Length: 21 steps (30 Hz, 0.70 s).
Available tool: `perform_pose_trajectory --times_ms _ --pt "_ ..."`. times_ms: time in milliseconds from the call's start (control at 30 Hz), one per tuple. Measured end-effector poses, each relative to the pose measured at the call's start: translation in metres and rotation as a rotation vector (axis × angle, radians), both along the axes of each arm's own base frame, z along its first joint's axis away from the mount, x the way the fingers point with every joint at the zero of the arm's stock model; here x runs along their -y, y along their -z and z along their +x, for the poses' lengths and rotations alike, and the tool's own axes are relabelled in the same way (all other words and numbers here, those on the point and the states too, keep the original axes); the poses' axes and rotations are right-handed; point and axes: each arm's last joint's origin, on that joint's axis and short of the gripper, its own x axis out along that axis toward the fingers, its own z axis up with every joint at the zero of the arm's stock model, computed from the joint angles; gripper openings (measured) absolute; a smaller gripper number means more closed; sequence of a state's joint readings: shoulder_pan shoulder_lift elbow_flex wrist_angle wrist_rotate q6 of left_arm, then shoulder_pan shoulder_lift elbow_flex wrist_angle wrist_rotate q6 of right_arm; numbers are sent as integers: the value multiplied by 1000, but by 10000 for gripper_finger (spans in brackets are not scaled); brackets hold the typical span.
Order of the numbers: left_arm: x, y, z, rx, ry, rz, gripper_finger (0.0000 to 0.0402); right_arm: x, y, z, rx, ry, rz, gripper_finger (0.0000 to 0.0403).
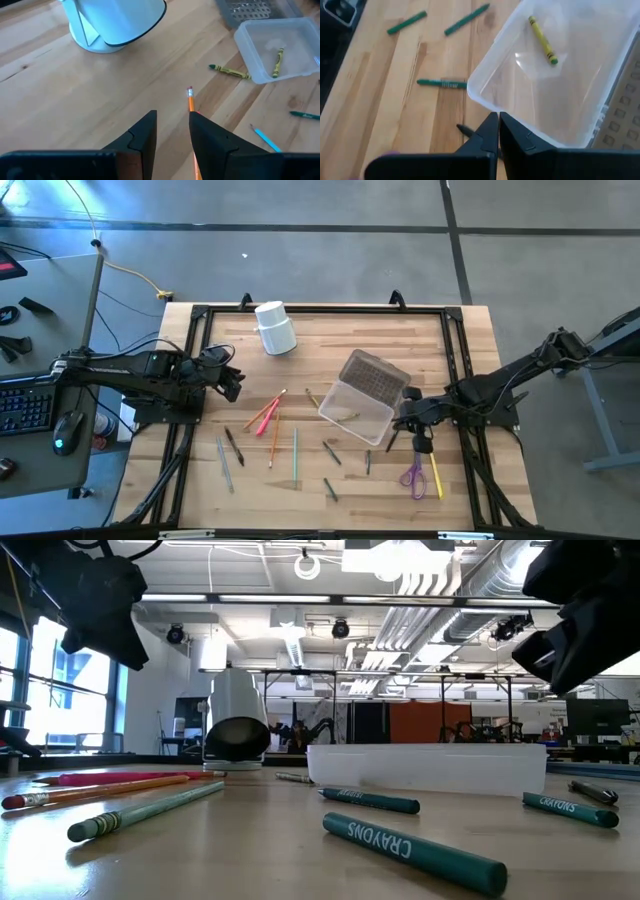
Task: Pick & place school supplies into a supply box
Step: Put the right black pen into the supply box
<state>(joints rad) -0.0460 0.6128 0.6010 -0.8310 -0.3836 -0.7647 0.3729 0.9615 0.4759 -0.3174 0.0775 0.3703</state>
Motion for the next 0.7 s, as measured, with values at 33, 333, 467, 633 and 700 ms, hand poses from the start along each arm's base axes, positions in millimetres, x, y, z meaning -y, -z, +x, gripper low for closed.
perform_pose_trajectory --times_ms 33,333,467,633,700 --pt "0 0 0 0 0 0 150 0 0 0 5 9 9 1" --pt "0 0 0 0 0 0 150 0 9 -9 -158 24 45 0" --pt "0 0 0 0 0 0 150 3 11 -11 -175 69 -12 0" --pt "0 0 0 0 2 -2 150 3 9 -6 -111 113 -31 0" --pt "0 0 0 0 2 -2 150 3 9 -6 -106 110 -22 0"
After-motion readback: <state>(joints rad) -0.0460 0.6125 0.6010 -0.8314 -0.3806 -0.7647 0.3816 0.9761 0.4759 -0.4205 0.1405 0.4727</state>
